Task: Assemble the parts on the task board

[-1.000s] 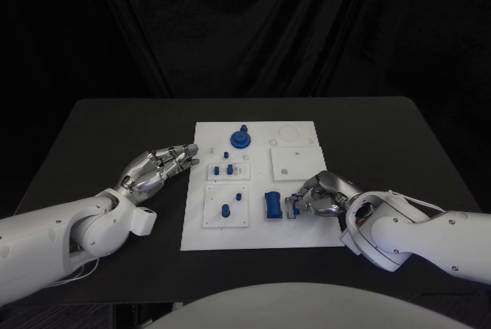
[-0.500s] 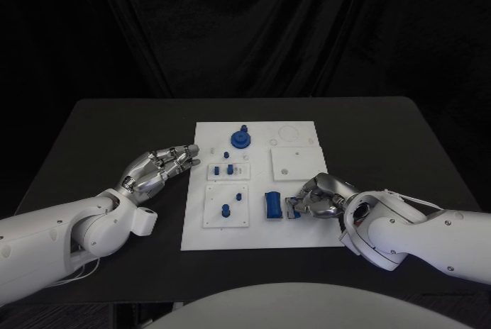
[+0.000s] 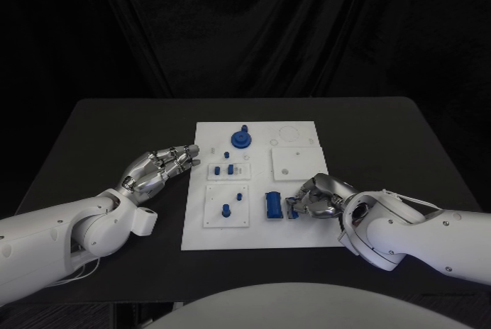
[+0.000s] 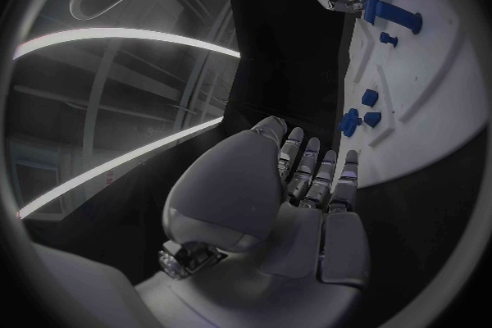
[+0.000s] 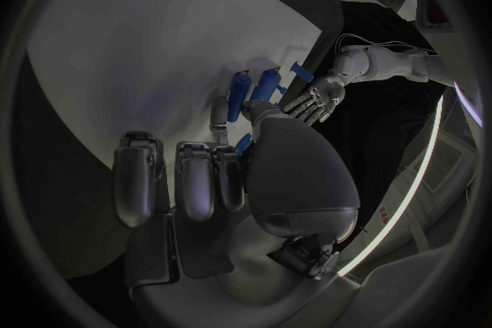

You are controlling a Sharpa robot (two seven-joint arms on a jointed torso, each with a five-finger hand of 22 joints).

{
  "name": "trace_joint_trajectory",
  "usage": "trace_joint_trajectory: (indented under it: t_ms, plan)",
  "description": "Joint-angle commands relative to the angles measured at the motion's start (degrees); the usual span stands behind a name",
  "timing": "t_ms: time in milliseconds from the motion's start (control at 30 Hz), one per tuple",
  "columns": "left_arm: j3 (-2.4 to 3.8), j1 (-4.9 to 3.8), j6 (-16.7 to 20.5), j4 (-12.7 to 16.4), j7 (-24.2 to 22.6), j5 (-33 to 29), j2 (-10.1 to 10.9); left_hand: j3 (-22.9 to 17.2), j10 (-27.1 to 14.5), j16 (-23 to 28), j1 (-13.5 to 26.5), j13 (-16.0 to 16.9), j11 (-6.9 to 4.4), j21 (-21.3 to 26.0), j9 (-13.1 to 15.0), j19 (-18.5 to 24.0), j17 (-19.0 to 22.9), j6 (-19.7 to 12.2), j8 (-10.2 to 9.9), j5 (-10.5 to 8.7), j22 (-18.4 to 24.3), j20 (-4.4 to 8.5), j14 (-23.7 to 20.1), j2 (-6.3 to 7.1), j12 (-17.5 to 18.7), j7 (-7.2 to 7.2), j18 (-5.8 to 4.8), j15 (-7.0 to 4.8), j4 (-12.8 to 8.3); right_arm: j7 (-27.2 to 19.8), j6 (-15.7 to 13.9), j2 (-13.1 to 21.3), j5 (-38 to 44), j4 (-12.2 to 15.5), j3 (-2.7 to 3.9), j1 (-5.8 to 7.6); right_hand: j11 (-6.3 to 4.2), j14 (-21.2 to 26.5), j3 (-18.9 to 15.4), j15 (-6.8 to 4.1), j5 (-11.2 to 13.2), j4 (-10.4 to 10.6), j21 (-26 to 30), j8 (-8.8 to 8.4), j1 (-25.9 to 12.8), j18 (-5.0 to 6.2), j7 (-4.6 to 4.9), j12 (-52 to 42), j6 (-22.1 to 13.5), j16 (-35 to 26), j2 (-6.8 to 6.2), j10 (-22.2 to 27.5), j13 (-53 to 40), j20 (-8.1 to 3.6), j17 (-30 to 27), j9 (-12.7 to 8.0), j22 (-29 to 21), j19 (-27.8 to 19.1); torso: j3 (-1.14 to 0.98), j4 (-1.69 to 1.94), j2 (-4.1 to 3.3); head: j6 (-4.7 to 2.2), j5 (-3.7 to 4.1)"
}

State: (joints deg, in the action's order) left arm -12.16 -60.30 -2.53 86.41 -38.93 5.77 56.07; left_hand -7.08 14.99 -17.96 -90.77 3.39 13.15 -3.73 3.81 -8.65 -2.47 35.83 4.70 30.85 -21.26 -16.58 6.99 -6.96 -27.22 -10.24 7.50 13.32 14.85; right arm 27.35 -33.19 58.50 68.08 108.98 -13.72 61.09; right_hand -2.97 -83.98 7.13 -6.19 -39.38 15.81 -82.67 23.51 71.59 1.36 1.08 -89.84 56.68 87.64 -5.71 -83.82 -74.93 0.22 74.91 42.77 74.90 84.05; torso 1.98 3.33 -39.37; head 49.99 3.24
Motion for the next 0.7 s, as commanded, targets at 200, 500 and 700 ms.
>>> trace_joint_trajectory:
  t_ms: [200,500,700]
  plan:
    - [0.04,0.13,-1.0,0.0,-3.2,-0.1,-0.1,-0.4,-0.1,-0.3,-0.5,0.0,0.53,-0.3,0.0,-0.3,-0.1,0.0,0.4,0.35,0.1,-0.08,-0.1,-0.11,-0.2,-2.24,-0.48,0.36,0.1,1.8,1.4,-0.2,0.6,-0.1,-0.02,-0.10,0.32,-4.9,-2.5,0.16,9.8,0.8,0.6,-0.35,-4.2,0.75,0.36,-0.2,0.0,-0.4,0.66,-6.2,-15.1,0.09,9.0,-0.5,12.3,2.6,0.01,-0.01,-0.01,0.01,-0.09]
    - [0.04,0.16,-1.1,-0.1,-3.0,-0.1,-0.1,-0.4,-0.1,-0.4,-0.5,0.0,0.54,-0.3,0.0,-0.4,-0.1,0.0,0.4,0.36,0.0,-0.08,-0.1,-0.12,-0.2,-2.26,-0.49,0.38,0.1,3.1,2.6,-0.2,1.8,-0.2,-0.02,-0.09,0.60,-4.8,-6.2,0.41,20.1,0.8,0.7,-0.25,-7.3,0.79,0.64,-0.2,-0.1,-0.4,0.82,-6.2,-15.1,0.38,8.9,-0.7,12.2,2.6,0.01,-0.01,0.00,0.01,-0.02]
    - [0.04,0.18,-1.2,-0.1,-3.0,-0.1,-0.2,-0.4,-0.1,-0.4,-0.5,0.0,0.54,-0.3,0.0,-0.4,-0.1,0.0,0.4,0.36,0.0,-0.08,-0.1,-0.12,-0.2,-2.26,-0.49,0.38,0.1,2.1,1.0,0.1,1.9,0.0,-0.01,-0.09,0.57,-4.9,-6.7,0.40,21.2,0.8,0.6,-0.08,-7.4,0.77,0.59,-0.2,0.1,-0.4,1.11,-6.2,-15.1,0.38,8.9,-0.6,12.3,2.6,0.00,0.03,0.01,0.01,-0.10]
